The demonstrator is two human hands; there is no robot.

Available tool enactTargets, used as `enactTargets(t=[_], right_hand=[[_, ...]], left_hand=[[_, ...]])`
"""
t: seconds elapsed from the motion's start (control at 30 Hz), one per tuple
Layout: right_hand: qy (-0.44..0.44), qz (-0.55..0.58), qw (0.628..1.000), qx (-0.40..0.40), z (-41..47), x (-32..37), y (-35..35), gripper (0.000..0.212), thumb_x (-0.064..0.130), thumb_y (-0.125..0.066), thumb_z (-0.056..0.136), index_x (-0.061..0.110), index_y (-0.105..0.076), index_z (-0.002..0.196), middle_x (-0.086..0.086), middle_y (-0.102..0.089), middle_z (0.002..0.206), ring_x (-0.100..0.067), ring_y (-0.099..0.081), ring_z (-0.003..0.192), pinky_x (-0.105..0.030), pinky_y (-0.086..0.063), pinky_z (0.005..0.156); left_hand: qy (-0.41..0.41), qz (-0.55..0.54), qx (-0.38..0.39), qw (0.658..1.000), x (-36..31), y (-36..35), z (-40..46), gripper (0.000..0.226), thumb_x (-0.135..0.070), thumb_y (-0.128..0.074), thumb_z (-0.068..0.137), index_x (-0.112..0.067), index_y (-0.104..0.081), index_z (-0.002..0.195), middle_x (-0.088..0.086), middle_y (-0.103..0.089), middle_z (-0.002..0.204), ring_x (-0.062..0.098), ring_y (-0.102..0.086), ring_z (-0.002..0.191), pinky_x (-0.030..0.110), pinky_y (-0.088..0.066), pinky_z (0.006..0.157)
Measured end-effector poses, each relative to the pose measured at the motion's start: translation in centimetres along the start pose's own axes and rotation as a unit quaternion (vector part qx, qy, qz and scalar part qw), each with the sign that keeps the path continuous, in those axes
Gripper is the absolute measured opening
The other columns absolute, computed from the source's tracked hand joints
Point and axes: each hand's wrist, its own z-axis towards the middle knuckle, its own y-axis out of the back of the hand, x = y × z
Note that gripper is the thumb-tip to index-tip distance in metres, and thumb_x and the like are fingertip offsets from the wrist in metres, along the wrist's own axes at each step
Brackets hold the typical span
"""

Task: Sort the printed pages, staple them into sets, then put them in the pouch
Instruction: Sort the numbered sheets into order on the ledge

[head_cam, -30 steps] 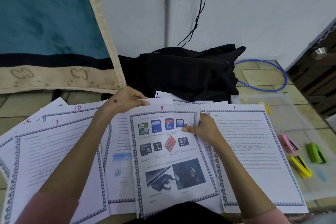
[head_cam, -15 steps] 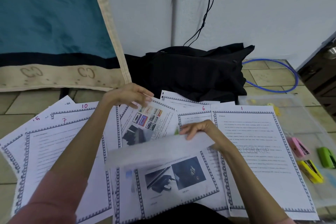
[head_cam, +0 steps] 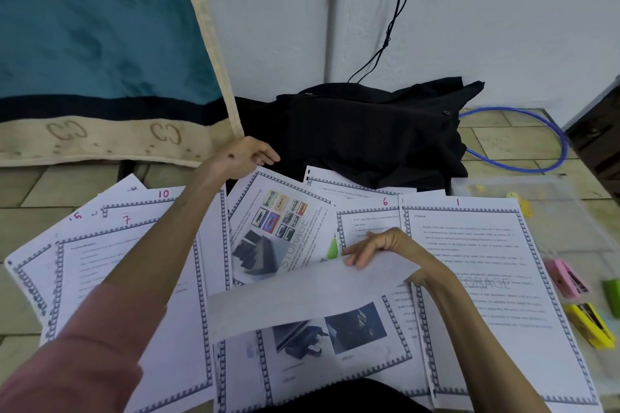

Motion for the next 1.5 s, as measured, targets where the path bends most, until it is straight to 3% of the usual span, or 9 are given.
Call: enactTargets(t=[0.17, 0.27, 0.43, 0.67, 0.77, 0.93, 1.1, 1.37, 1.5], right_hand=[[0.01, -0.02, 1.0, -0.006, 0.1, 0.2, -0.2, 0.013, 0.007, -0.074, 0.053, 0.019, -0.073, 0.051, 0.001, -0.074, 0.07, -0.009, -0.068, 0.09, -0.019, -0.032, 0.105], [0.015, -0.017, 1.0, -0.006, 0.1, 0.2, 0.0, 0.028, -0.008, -0.071, 0.065, 0.017, -0.074, 0.053, 0.002, -0.073, 0.069, -0.008, -0.069, 0.085, -0.004, -0.042, 0.085], [0.024, 0.009, 1.0, 0.003, -0.3, 0.7, 0.0, 0.032, -0.013, -0.065, 0.07, 0.014, -0.075, 0.056, -0.003, -0.074, 0.071, -0.013, -0.07, 0.08, -0.02, -0.053, 0.074], [0.034, -0.027, 0.999, -0.018, -0.8, 0.7, 0.4, 0.043, -0.015, -0.061, 0.076, 0.022, -0.076, 0.059, -0.001, -0.075, 0.076, -0.015, -0.07, 0.082, -0.025, -0.054, 0.077], [0.024, -0.01, 0.999, -0.023, -0.9, 0.6, 0.2, 0.044, -0.017, -0.059, 0.075, 0.019, -0.076, 0.056, -0.001, -0.074, 0.074, -0.012, -0.07, 0.077, -0.022, -0.054, 0.073], [0.037, -0.04, 0.997, -0.045, -1.1, 0.8, -0.1, 0.042, -0.014, -0.06, 0.078, 0.021, -0.076, 0.061, 0.001, -0.075, 0.077, -0.01, -0.07, 0.079, -0.017, -0.052, 0.072], [0.055, -0.061, 0.995, -0.064, -1.0, 1.1, 0.0, 0.037, -0.013, -0.068, 0.073, 0.022, -0.076, 0.063, -0.001, -0.075, 0.077, -0.011, -0.071, 0.078, -0.018, -0.054, 0.074], [0.037, -0.083, 0.995, -0.045, -0.7, 0.8, 0.3, 0.041, -0.012, -0.063, 0.077, 0.023, -0.077, 0.061, -0.002, -0.075, 0.077, -0.014, -0.07, 0.08, -0.025, -0.054, 0.08], [0.047, -0.107, 0.991, -0.067, -1.1, 1.4, -0.3, 0.026, -0.007, -0.071, 0.073, 0.018, -0.075, 0.069, 0.003, -0.074, 0.073, -0.005, -0.069, 0.073, -0.014, -0.051, 0.071]], left_hand=[[0.054, 0.044, 0.006, 0.998, 0.2, 0.2, -0.1, 0.036, 0.009, -0.036, 0.092, -0.002, -0.064, 0.113, 0.015, -0.064, 0.115, 0.024, -0.06, 0.108, 0.03, -0.046, 0.098], [0.11, 0.091, -0.048, 0.989, 0.0, -0.6, -0.5, 0.023, -0.004, -0.052, 0.091, -0.002, -0.06, 0.113, 0.016, -0.064, 0.11, 0.027, -0.061, 0.099, 0.033, -0.05, 0.085], [0.19, 0.121, -0.07, 0.972, -0.6, -3.7, -1.6, 0.046, -0.022, -0.068, 0.084, 0.004, -0.047, 0.116, 0.02, -0.059, 0.115, 0.034, -0.057, 0.105, 0.036, -0.046, 0.079], [0.05, 0.266, -0.223, 0.936, -3.5, -6.0, -2.5, 0.033, -0.014, -0.066, 0.084, -0.011, -0.053, 0.114, 0.008, -0.069, 0.072, 0.026, -0.065, 0.068, 0.029, -0.034, 0.058], [-0.022, 0.366, -0.287, 0.885, -3.5, -6.4, -2.7, 0.033, -0.015, -0.089, 0.047, -0.021, -0.067, 0.071, -0.005, -0.051, 0.037, 0.012, -0.05, 0.035, 0.021, -0.027, 0.045], [-0.095, 0.248, -0.282, 0.922, -2.8, -6.4, -3.1, 0.014, -0.012, -0.081, 0.065, -0.017, -0.074, 0.076, 0.0, -0.066, 0.08, 0.021, -0.061, 0.074, 0.03, -0.046, 0.061], [0.038, -0.151, -0.128, 0.98, -3.8, -1.6, -1.7, 0.021, -0.023, -0.06, 0.09, -0.011, -0.069, 0.105, -0.005, -0.067, 0.09, 0.007, -0.064, 0.08, 0.013, -0.046, 0.067], [0.081, -0.312, 0.014, 0.947, -3.3, 1.9, -0.7, 0.018, -0.017, -0.06, 0.089, -0.009, -0.068, 0.102, -0.004, -0.073, 0.075, 0.008, -0.07, 0.069, 0.019, -0.055, 0.059], [0.087, -0.263, 0.213, 0.937, -3.4, 1.9, -1.5, 0.019, -0.022, -0.049, 0.095, -0.016, -0.067, 0.091, -0.003, -0.073, 0.08, 0.013, -0.068, 0.078, 0.027, -0.055, 0.073]])
